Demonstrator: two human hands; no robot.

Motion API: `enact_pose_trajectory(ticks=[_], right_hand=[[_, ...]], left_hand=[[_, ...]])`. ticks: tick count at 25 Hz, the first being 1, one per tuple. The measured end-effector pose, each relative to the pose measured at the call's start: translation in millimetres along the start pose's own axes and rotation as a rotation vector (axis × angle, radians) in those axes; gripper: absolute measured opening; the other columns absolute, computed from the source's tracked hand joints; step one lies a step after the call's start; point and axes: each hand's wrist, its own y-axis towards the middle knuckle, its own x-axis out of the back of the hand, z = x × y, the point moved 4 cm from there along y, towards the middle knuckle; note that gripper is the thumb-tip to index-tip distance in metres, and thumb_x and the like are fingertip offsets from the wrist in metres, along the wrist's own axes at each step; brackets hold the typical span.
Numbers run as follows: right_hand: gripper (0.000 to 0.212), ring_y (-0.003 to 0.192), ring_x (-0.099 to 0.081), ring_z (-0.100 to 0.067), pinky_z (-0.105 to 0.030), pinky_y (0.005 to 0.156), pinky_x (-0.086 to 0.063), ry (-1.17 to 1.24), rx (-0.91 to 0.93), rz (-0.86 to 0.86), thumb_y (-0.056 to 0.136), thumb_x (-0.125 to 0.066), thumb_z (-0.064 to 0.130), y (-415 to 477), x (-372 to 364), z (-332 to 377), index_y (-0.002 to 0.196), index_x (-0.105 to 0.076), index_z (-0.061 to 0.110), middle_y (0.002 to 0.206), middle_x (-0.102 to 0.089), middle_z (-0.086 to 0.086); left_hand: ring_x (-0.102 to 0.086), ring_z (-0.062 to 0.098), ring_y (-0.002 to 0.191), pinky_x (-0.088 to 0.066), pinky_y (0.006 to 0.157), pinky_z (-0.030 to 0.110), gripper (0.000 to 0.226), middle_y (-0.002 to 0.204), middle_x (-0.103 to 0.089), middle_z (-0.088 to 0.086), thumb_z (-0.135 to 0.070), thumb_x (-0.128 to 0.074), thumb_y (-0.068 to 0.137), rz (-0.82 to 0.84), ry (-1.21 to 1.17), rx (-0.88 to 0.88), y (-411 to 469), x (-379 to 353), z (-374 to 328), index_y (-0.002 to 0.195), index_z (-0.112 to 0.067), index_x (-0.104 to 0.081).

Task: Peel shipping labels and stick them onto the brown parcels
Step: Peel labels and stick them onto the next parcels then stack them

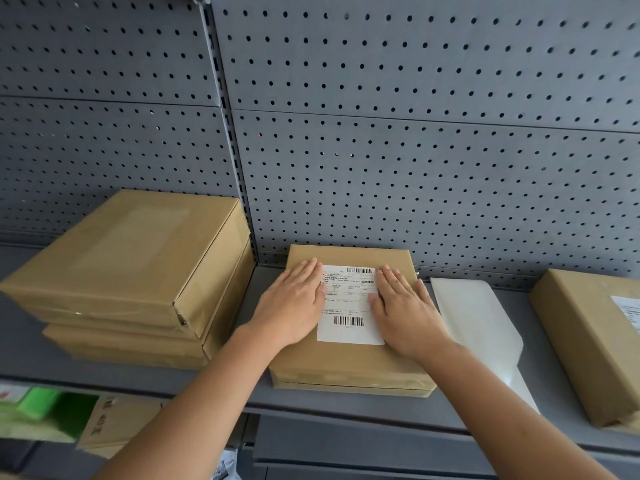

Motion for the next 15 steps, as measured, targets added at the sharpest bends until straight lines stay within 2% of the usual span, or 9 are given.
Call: enact_pose_trajectory(ticks=[3,6,12,15], right_hand=[[0.074,0.154,-0.002,-0.007,-0.040,0.125,0.003,0.022,0.134,-0.003,0.095,-0.002,0.053,-18.5,-0.6,19.8,0.161,-0.013,0.022,0.169,-0.008,0.008],[0.081,0.154,0.000,-0.007,-0.040,0.126,0.003,-0.031,0.224,0.012,0.087,0.009,0.051,-32.5,-10.6,32.5,0.161,-0.008,0.024,0.169,-0.005,0.008],[0.086,0.154,-0.003,-0.004,-0.041,0.125,0.001,-0.054,0.161,-0.026,0.083,0.012,0.052,-35.5,-10.4,20.1,0.161,-0.012,0.025,0.168,-0.008,0.011],[0.082,0.154,-0.004,-0.005,-0.041,0.125,0.000,-0.048,0.094,-0.025,0.087,0.007,0.054,-41.1,-7.7,4.3,0.161,-0.012,0.023,0.168,-0.008,0.010]], left_hand=[[0.003,0.004,0.155,-0.001,0.128,0.032,0.058,0.170,0.002,-0.006,-0.039,-0.015,0.110,-0.008,-0.009,-0.089,-18.6,-2.2,-21.8,0.163,-0.019,-0.003],[0.004,0.003,0.155,-0.002,0.128,0.032,0.057,0.170,0.002,-0.006,-0.038,-0.015,0.110,0.021,0.016,-0.158,-31.4,-12.4,-35.6,0.163,-0.020,-0.005],[0.004,0.003,0.155,-0.004,0.128,0.034,0.058,0.171,0.002,-0.006,-0.040,-0.015,0.109,0.028,0.063,-0.115,-34.9,-15.7,-29.7,0.163,-0.019,-0.003],[0.006,0.003,0.155,-0.002,0.128,0.033,0.059,0.170,0.004,-0.006,-0.042,-0.012,0.109,0.050,0.048,-0.051,-39.2,-15.8,-17.9,0.162,-0.019,0.000]])
